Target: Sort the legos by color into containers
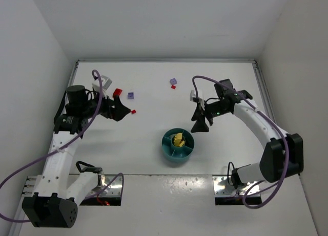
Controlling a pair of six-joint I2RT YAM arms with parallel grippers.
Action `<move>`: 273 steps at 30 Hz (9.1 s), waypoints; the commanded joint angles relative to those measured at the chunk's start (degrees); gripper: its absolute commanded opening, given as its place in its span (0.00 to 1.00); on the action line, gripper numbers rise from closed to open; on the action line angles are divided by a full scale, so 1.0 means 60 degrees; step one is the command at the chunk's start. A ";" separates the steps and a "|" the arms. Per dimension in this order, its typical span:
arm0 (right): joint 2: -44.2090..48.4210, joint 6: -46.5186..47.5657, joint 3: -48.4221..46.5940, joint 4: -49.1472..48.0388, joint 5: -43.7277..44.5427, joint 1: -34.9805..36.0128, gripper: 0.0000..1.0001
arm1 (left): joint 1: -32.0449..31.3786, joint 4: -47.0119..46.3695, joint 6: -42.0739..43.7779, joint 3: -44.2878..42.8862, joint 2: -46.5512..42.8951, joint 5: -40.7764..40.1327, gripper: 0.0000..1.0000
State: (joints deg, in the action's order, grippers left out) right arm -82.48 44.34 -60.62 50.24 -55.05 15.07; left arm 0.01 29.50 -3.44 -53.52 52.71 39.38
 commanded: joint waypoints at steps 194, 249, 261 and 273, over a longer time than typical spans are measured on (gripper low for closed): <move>-0.1576 -0.6422 -0.3008 -0.0154 0.7195 0.6716 0.00 | -0.1906 0.0255 -0.0934 -0.1525 0.1674 -0.6006 1.00; -0.1605 -0.6862 -0.5277 0.0064 0.7431 0.3143 0.49 | -0.2639 -0.1298 0.3372 -0.3195 0.9774 -0.5801 0.38; -0.1415 -0.7593 -0.4780 -0.0315 0.7431 0.1813 0.49 | -0.2829 -0.1385 0.3549 -0.1397 0.7583 -0.4645 0.10; -0.2527 -0.8356 -0.5393 -0.0390 0.6714 -0.0020 0.49 | -0.5654 -0.0521 0.1454 -0.0340 0.1866 -0.2302 0.09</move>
State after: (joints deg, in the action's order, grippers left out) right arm -96.09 -4.12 -90.11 48.93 -12.36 15.51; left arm -31.07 24.34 10.90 -56.62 63.90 20.53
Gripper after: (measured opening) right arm 0.493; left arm 0.231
